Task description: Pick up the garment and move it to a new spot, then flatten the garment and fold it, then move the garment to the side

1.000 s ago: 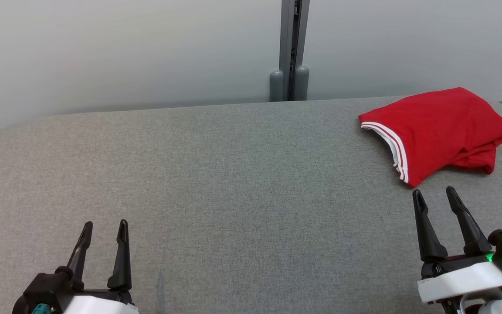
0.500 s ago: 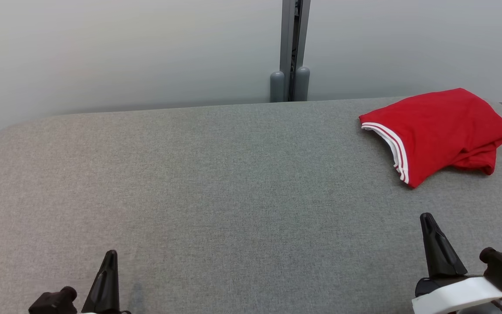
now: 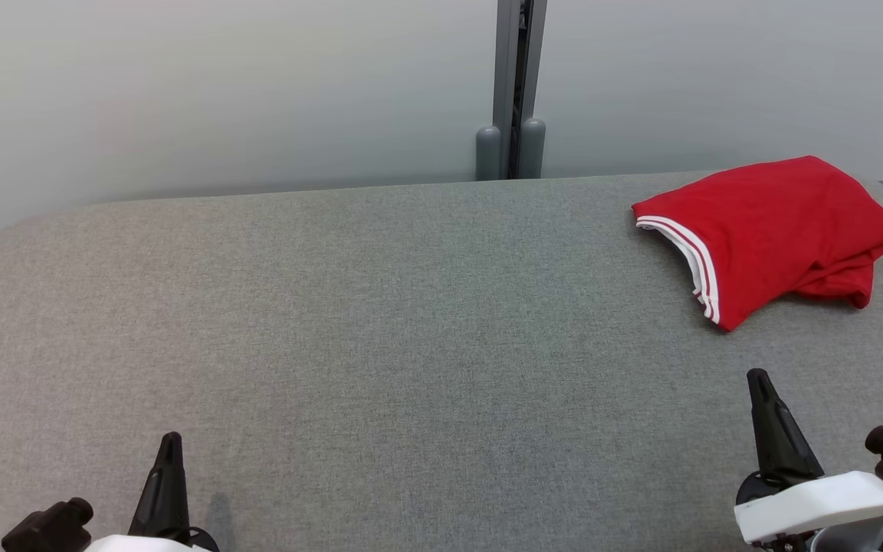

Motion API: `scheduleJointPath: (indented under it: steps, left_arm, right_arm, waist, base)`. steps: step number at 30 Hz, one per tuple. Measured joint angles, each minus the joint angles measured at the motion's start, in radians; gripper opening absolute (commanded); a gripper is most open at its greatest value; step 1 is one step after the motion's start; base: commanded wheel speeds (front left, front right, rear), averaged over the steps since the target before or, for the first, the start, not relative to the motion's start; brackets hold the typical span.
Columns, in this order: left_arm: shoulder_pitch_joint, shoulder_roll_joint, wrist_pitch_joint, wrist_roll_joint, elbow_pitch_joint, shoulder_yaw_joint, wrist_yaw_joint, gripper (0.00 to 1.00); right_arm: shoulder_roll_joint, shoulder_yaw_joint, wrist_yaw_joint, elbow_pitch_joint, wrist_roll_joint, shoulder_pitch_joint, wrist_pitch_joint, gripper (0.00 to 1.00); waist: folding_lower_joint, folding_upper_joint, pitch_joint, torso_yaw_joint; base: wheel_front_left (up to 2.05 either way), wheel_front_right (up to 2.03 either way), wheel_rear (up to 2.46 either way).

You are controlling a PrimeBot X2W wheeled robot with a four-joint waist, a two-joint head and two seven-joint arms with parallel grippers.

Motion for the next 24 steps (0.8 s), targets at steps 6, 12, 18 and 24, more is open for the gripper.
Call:
scheduleJointPath:
  steps: [6,12,18,24]
  left_arm:
    - [-0.009,0.001,0.027,-0.09,-0.002,0.014,0.0,0.0]
    - [-0.02,0.002,0.055,-0.178,-0.005,0.027,-0.005,0.0]
    - [-0.03,0.002,0.079,-0.258,-0.007,0.038,-0.007,0.0]
    - [-0.04,0.004,0.105,-0.332,-0.01,0.051,-0.007,0.0]
  right_arm:
    - [0.003,-0.004,0.0,0.005,0.086,-0.007,0.02,0.0]
    - [0.006,-0.007,0.0,0.014,0.169,-0.019,0.039,0.0]
    - [0.01,-0.01,0.0,0.021,0.243,-0.025,0.058,0.0]
    - [0.015,-0.014,0.0,0.025,0.314,-0.035,0.074,0.0]
  waist:
    - [0.0,0.0,-0.001,0.0]
    - [0.0,0.0,-0.001,0.001]
    - [0.0,0.0,-0.002,0.001]
    - [0.0,0.0,-0.002,0.002]
  base:
    - [0.0,0.0,0.0]
    - [0.0,0.0,0.0]
    - [0.0,0.0,0.0]
    - [0.0,0.0,0.0]
